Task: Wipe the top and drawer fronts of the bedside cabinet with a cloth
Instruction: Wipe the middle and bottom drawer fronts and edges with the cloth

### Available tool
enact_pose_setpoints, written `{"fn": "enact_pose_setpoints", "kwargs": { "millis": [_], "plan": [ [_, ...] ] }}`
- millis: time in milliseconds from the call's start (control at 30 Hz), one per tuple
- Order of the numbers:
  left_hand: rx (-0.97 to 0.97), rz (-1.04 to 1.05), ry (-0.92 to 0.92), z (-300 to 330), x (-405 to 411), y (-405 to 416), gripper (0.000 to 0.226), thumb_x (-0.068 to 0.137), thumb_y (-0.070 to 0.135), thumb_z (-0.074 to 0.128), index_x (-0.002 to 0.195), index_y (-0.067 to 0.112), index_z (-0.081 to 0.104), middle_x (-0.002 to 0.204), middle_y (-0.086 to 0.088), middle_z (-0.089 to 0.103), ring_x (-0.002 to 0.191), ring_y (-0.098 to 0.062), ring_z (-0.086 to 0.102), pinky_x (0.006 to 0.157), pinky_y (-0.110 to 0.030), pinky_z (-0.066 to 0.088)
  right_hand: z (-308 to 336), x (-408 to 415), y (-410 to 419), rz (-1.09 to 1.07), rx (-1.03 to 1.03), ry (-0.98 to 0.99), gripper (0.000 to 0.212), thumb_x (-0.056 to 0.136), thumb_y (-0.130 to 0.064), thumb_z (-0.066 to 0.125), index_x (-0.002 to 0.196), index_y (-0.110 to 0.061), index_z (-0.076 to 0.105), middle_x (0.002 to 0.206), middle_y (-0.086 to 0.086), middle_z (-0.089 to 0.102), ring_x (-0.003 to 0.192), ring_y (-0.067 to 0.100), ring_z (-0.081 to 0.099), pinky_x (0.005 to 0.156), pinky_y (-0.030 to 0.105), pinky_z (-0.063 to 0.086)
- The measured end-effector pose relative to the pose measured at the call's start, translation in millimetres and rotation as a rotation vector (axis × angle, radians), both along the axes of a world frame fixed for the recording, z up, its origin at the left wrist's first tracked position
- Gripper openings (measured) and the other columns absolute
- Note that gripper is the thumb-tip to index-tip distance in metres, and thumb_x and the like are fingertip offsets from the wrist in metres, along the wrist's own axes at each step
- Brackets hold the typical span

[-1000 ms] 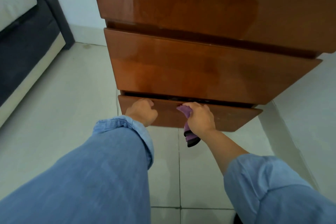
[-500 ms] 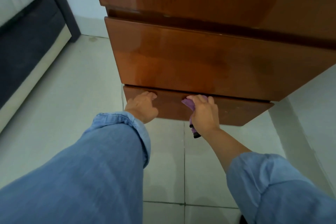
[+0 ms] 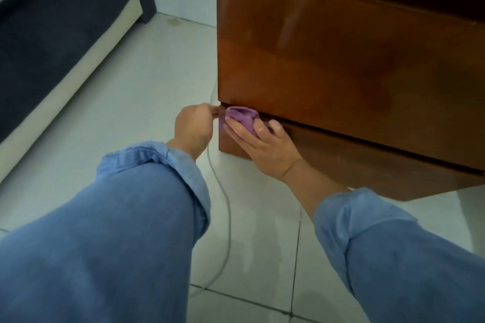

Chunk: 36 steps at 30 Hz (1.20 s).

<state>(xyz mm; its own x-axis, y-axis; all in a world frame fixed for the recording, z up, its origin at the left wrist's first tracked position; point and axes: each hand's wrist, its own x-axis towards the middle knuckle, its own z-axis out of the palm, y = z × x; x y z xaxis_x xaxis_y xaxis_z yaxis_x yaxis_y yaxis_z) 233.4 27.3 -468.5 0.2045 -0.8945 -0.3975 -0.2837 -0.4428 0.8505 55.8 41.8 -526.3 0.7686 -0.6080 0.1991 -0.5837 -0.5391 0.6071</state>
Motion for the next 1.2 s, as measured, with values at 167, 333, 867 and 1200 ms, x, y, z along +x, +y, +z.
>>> {"fn": "enact_pose_setpoints", "kwargs": {
  "millis": [167,333,867,1200],
  "plan": [
    [-0.071,0.036,-0.079,-22,6,-4,0.041,0.074,0.02,0.032,0.077,0.031,0.071,0.085,0.013,0.072,0.097,-0.016,0.067,0.094,-0.033,0.049,-49,7,-9,-0.109,0.081,0.229,0.059,0.093,-0.005,0.001,0.14,-0.016,0.036,0.134,-0.01,0.054,0.114,0.02,0.043,0.094,0.034,0.034],
    [-0.123,0.169,-0.078,-23,-6,2,0.037,0.067,0.03,0.032,0.067,0.029,0.068,0.089,0.002,0.074,0.094,-0.018,0.066,0.093,-0.038,0.049,-79,-5,-5,0.08,0.175,0.49,0.057,0.09,-0.024,0.026,0.146,-0.017,0.032,0.146,-0.008,0.041,0.123,0.013,0.045,0.099,0.027,0.04],
    [-0.075,0.257,0.145,-32,-61,38,0.068,0.074,0.035,0.027,0.138,0.021,0.047,0.129,-0.004,0.057,0.118,-0.029,0.051,0.107,-0.04,0.037,17,-90,18,0.054,-0.177,0.168,0.052,0.093,-0.017,0.033,0.145,-0.02,0.034,0.146,-0.003,0.035,0.113,0.022,0.037,0.084,0.037,0.03],
    [0.092,0.567,0.351,-75,-85,19,0.044,0.101,0.031,0.025,0.131,0.015,0.053,0.12,-0.007,0.058,0.111,-0.026,0.051,0.103,-0.036,0.036,-68,-94,9,0.021,0.039,0.351,0.056,0.09,-0.003,0.016,0.135,-0.015,0.048,0.123,-0.006,0.062,0.115,0.02,0.039,0.091,0.032,0.031]
  ]
}}
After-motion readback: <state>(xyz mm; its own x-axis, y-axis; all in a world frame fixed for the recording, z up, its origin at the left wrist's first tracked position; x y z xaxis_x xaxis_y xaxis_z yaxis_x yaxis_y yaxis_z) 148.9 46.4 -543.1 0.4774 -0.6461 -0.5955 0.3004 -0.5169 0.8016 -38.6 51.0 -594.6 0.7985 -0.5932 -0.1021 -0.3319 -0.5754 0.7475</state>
